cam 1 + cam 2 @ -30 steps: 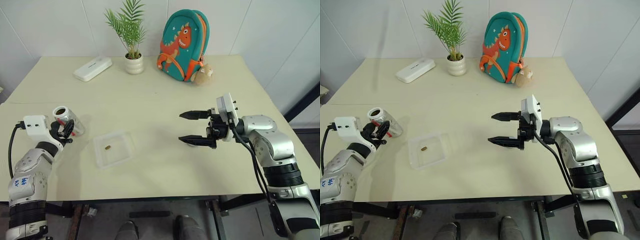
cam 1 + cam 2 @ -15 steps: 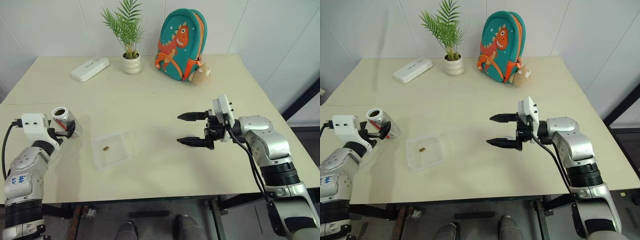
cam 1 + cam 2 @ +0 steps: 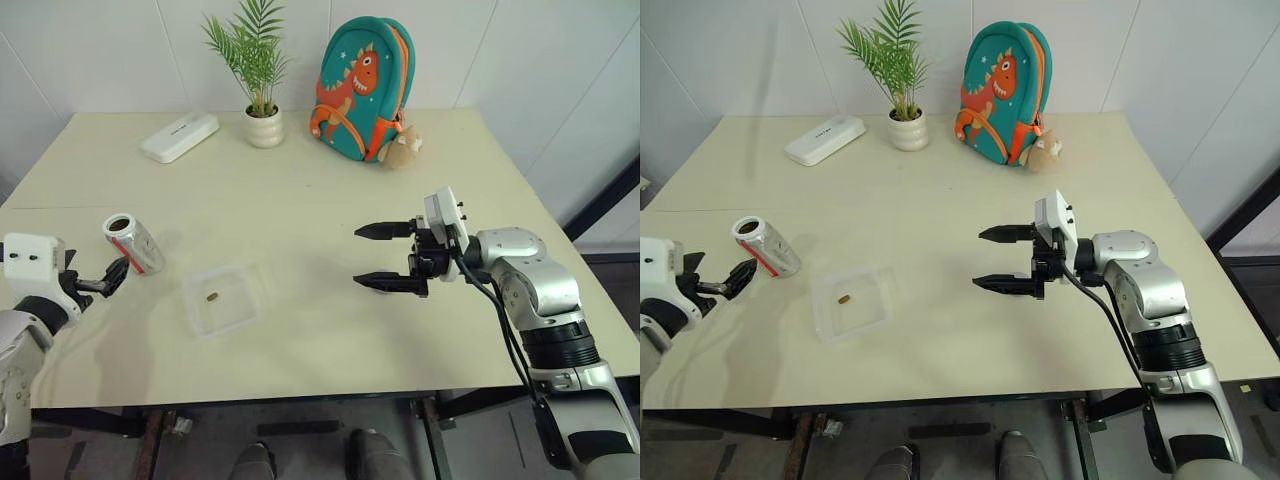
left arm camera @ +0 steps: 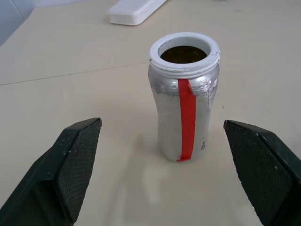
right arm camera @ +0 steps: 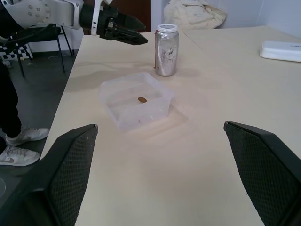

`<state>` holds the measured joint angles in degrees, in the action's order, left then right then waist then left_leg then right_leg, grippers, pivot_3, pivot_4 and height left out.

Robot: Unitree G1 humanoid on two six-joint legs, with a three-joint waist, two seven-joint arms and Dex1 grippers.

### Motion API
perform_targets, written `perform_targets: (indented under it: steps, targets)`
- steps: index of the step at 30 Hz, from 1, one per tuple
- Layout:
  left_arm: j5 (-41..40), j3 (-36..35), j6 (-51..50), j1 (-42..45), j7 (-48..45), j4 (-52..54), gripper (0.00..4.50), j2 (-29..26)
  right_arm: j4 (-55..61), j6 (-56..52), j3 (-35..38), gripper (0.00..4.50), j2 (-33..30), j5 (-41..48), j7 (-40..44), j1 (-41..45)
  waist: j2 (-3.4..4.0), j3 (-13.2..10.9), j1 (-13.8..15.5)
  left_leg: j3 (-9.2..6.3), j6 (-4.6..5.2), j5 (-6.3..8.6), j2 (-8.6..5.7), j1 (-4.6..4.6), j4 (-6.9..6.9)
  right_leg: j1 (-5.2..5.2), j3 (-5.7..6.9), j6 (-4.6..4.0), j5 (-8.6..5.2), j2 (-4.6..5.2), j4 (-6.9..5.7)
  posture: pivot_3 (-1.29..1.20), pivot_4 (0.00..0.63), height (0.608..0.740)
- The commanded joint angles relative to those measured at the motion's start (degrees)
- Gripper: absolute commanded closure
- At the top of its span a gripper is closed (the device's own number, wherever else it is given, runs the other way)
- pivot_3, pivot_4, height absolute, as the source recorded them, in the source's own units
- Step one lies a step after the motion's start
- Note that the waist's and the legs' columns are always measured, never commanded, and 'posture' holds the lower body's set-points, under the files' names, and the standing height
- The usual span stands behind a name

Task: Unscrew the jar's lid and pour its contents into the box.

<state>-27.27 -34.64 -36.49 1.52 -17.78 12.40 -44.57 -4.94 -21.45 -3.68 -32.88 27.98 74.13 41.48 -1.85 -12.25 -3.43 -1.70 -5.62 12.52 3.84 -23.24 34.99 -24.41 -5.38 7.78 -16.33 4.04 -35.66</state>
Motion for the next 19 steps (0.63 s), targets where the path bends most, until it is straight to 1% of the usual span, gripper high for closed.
perform_targets:
  steps: [1,3,5,7,8,10,13,16,18,19]
  targets:
    - [-2.6,-6.3,-1.6,-4.9,-7.7,4.3,0.06,-3.9,2.5,-1.1,1.5,0.00,-2.2,0.7,0.4,0.4,-0.01,0.0,-0.2,0.07,0.02,0.03,0.00,-0.01,0.00,-0.04,-0.04,-0.05,-0.02,0.02,0.02,0.00,0.150,0.740]
    - [-4.9,-8.9,-1.3,-9.6,-14.1,6.3,0.06,-4.8,2.6,-1.6,2.2,0.00,-3.7,1.0,0.8,-0.5,-0.02,0.0,-0.3,0.14,0.06,0.09,0.02,0.00,0.00,-0.07,-0.04,-0.38,-0.20,0.05,0.04,0.00,0.150,0.740]
    - [-7.0,-12.8,1.5,-13.3,-22.7,6.0,0.06,-5.9,3.6,-2.7,2.1,0.00,-5.0,1.4,1.2,-0.6,-0.01,0.0,-0.3,0.30,0.12,0.19,0.02,0.01,-0.01,-0.10,-0.05,-0.44,-0.25,0.13,0.09,0.00,0.150,0.740]
    - [-8.4,-15.0,3.1,-14.5,-27.2,4.8,0.06,-6.3,3.9,-3.4,2.2,0.00,-5.6,2.0,1.4,-0.2,-0.02,0.0,-0.3,0.36,0.14,0.22,0.02,0.01,-0.02,-0.14,-0.07,-0.46,-0.26,0.13,0.13,0.00,0.150,0.740]
    - [-9.4,-15.1,2.5,-14.6,-27.1,6.6,0.06,-5.6,2.5,-2.9,3.2,0.00,-6.7,2.4,2.8,-0.3,-0.03,0.0,-0.3,0.36,0.15,0.23,0.02,0.01,-0.02,-0.14,-0.08,-0.47,-0.27,0.14,0.14,0.00,0.150,0.740]
    - [-9.6,-16.1,7.4,-12.4,-30.6,1.9,0.06,-5.2,1.4,-3.2,3.9,0.00,-7.4,3.0,3.5,0.9,-0.03,0.0,-0.2,0.40,0.17,0.24,0.03,0.02,-0.01,-0.12,-0.11,-0.47,-0.27,0.15,0.17,0.00,0.150,0.740]
    - [-11.2,-16.1,12.7,-5.1,-34.3,-8.6,0.06,-5.5,0.8,-1.5,3.5,0.00,-8.8,1.5,4.7,1.7,-0.04,0.0,-0.1,0.50,0.23,0.25,0.02,0.04,0.06,-0.11,-0.18,-0.48,-0.25,0.15,0.19,0.00,0.150,0.740]
    - [-10.1,-13.2,15.7,-2.4,-37.8,-14.1,0.06,-5.8,0.4,-1.4,4.7,0.00,-10.8,1.9,6.1,1.0,-0.05,0.0,-0.2,0.55,0.26,0.27,0.02,0.05,0.06,-0.09,-0.22,-0.48,-0.24,0.15,0.24,0.00,0.150,0.740]
    - [-8.7,-11.2,18.1,-0.2,-38.3,-17.1,0.06,-5.9,0.8,-1.3,5.5,0.00,-12.2,1.7,5.9,-0.2,-0.06,0.0,-0.2,0.68,0.34,0.35,0.02,0.05,0.05,-0.11,-0.33,-0.45,-0.25,0.15,0.25,0.00,0.150,0.740]
    - [-9.2,-11.0,17.8,0.2,-38.1,-16.7,0.06,-5.8,1.3,-1.5,6.0,0.00,-12.8,1.9,5.6,-0.7,-0.06,0.0,-0.2,0.67,0.34,0.39,0.02,0.04,0.05,-0.13,-0.32,-0.42,-0.27,0.15,0.24,0.00,0.150,0.740]
